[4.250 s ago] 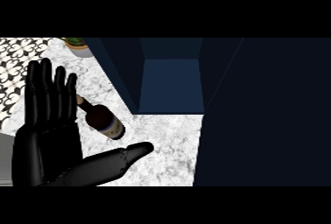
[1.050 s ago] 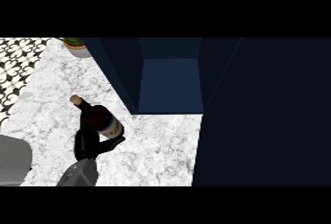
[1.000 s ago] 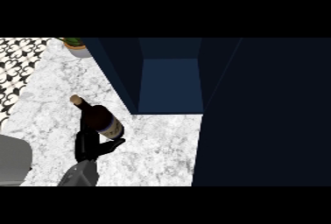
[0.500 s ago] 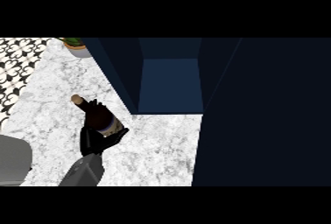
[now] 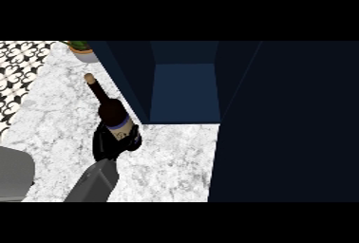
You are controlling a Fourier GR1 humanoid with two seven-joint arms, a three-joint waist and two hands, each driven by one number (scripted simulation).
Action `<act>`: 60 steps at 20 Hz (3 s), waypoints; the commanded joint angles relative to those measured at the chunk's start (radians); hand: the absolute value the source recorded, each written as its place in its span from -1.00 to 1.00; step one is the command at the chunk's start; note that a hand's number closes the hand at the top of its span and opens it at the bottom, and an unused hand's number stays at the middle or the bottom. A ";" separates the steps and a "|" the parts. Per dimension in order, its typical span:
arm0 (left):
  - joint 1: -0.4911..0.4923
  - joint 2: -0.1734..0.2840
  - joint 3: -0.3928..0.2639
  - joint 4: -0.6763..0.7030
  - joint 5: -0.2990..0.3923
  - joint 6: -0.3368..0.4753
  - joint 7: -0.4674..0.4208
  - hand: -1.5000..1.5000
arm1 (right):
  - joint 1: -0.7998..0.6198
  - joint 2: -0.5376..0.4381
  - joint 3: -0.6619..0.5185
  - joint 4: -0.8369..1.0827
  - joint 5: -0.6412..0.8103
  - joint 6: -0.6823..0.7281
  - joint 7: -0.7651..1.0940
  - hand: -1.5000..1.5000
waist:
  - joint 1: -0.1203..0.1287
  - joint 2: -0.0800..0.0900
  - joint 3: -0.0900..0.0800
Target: Pick up the wine, place it into the cabinet and close the cabinet
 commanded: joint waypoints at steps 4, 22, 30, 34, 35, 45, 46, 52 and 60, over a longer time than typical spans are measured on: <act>0.048 0.033 -0.024 0.001 0.001 -0.121 0.036 1.00 | -0.083 0.012 0.000 -0.044 -0.020 -0.050 0.092 -1.00 | 0.008 -0.001 0.000; 0.313 0.022 -0.145 -0.495 0.049 -0.180 0.304 1.00 | -0.021 -0.033 -0.123 -0.054 -0.129 0.030 0.047 -1.00 | 0.016 -0.006 0.002; 0.435 -0.023 -0.404 -0.763 0.084 -0.010 0.374 1.00 | -0.043 -0.004 -0.087 0.037 -0.086 0.033 -0.024 -1.00 | 0.015 -0.004 0.001; 0.482 -0.024 -0.531 -0.821 0.113 0.101 0.341 1.00 | 0.070 0.009 -0.062 -0.031 -0.096 0.056 -0.046 -1.00 | 0.007 -0.003 0.001; 0.506 -0.024 -0.465 -0.967 0.084 0.080 0.485 1.00 | -0.027 -0.020 -0.111 -0.034 -0.142 0.028 0.042 -1.00 | 0.014 -0.004 0.001; 0.443 -0.024 -0.652 -0.943 0.225 0.344 0.461 1.00 | -0.047 -0.038 -0.123 -0.025 -0.163 0.035 0.065 -1.00 | 0.010 -0.002 0.001; 0.393 -0.024 -0.697 -0.754 0.309 0.311 0.313 1.00 | -0.017 -0.031 -0.103 -0.016 -0.131 0.052 0.027 -1.00 | 0.003 -0.001 0.000; 0.242 -0.024 -0.738 -0.612 0.427 0.390 0.272 1.00 | -0.052 -0.019 -0.114 0.015 -0.120 0.031 0.025 -1.00 | 0.000 0.000 0.000; 0.105 -0.024 -0.799 -0.531 0.530 0.428 0.181 1.00 | -0.012 0.002 -0.091 0.043 -0.099 0.055 -0.039 -1.00 | -0.001 0.000 0.000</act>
